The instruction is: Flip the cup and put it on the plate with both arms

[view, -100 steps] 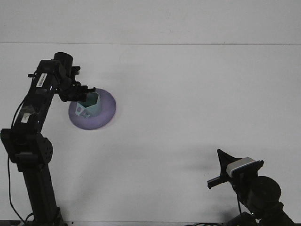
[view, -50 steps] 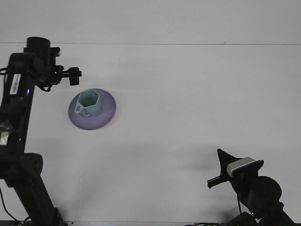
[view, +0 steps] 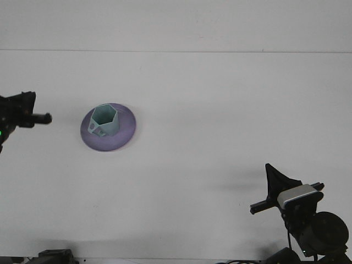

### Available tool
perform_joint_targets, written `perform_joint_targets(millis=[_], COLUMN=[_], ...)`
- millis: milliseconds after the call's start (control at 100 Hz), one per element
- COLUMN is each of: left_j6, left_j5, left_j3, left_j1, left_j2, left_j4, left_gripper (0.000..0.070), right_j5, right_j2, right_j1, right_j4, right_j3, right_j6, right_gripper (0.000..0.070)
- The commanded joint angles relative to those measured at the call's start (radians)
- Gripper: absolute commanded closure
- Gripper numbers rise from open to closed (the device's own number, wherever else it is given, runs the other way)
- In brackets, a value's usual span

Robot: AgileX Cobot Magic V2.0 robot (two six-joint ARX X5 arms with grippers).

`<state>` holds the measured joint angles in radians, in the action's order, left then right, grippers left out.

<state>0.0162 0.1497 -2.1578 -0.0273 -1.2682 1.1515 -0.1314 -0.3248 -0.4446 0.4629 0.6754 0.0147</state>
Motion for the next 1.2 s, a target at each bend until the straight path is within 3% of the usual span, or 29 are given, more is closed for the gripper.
perform_joint_targets(millis=[0, 200, 280, 510, 730, 1190], left_j6=[0.048, 0.049, 0.044, 0.031, -0.055, -0.055], left_j5=[0.0, 0.0, 0.002, 0.002, -0.031, -0.031], left_j3=[0.094, 0.716, 0.962, 1.472, 1.584, 1.581], left_j1=[0.002, 0.002, 0.002, 0.002, 0.002, 0.002], left_j2=[0.078, 0.489, 0.655, 1.038, 1.148, 1.148], left_j4=[-0.047, -0.43, -0.563, -0.81, -0.814, -0.815], left_gripper=[0.0687, 0.0687, 0.0687, 0.0688, 0.0687, 0.0687], right_j5=[-0.003, -0.007, 0.027, 0.049, 0.052, 0.052], right_j2=[-0.004, 0.004, 0.024, 0.038, 0.038, 0.038], right_j1=[-0.005, -0.005, -0.006, -0.006, -0.006, -0.006], right_j4=[-0.005, -0.03, -0.1, -0.227, -0.223, -0.239], right_j3=[0.011, -0.038, -0.097, -0.209, -0.211, -0.211], right_j6=[-0.013, -0.016, -0.015, -0.016, -0.013, -0.013], right_gripper=[0.07, 0.07, 0.07, 0.07, 0.07, 0.07])
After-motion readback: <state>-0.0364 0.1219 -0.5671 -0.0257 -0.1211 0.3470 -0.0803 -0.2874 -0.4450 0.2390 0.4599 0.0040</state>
